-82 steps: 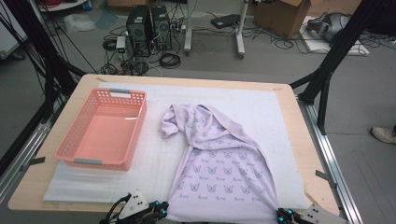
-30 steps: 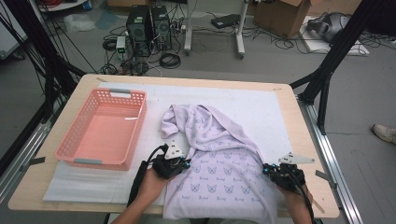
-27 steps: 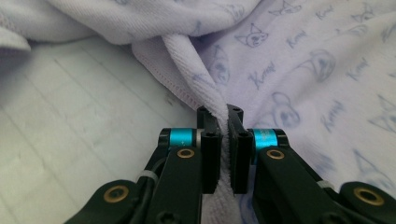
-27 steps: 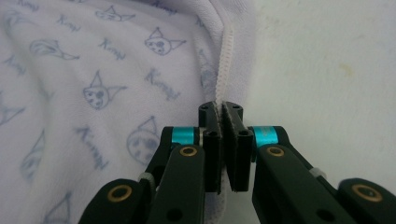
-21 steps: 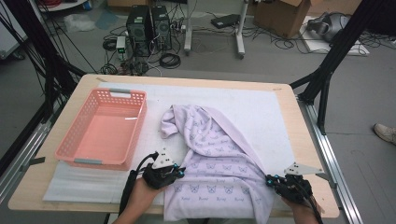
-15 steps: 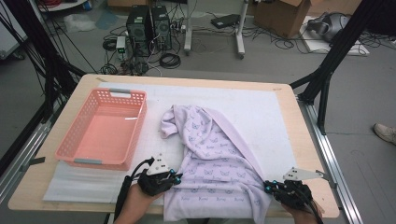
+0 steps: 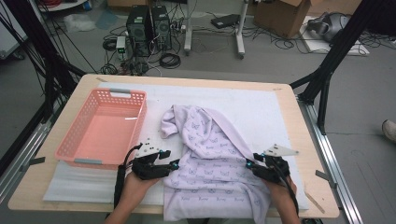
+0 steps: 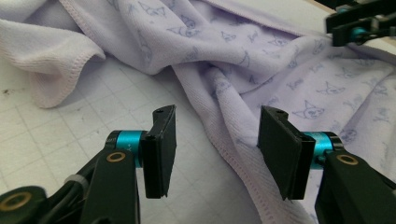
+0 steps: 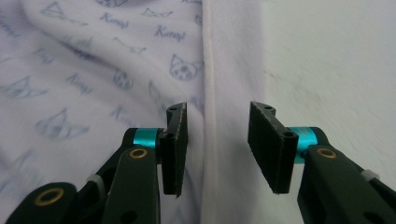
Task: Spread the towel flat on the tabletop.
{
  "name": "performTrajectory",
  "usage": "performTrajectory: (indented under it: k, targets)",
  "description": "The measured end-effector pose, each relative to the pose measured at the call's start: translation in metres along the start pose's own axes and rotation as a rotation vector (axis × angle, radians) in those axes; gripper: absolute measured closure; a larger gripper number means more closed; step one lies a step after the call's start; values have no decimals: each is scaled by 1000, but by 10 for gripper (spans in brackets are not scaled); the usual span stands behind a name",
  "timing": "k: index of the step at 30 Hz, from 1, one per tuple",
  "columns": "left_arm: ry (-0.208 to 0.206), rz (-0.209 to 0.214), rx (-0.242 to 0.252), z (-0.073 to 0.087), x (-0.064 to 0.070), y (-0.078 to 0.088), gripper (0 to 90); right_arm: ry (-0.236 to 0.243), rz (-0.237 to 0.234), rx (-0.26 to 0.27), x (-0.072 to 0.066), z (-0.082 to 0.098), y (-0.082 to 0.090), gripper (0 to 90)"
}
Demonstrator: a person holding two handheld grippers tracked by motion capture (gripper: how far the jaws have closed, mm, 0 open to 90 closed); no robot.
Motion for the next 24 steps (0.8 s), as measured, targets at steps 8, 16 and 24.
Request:
performTrajectory:
  k: [8,16,24]
  targets:
    - [1,0,-13,5,-3,0,471,40,-2,-59,-1,6,-3,835]
    - [6,-10,-4,3,-6,2,470,42,-53,-123,-5,57,70,834]
    - [-13,17,-10,2,1,-9,467,6,-47,46,2,32,78,618]
Point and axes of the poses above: each handheld gripper's, and its own axes: y roughly backward along the jaws, z roughly out of its underside, x roughly to its right, the point moved 7 cm from there along -y, roughly forward along the jaws, and after that the axes turned 2 degrees about x, right-handed, at the moved point
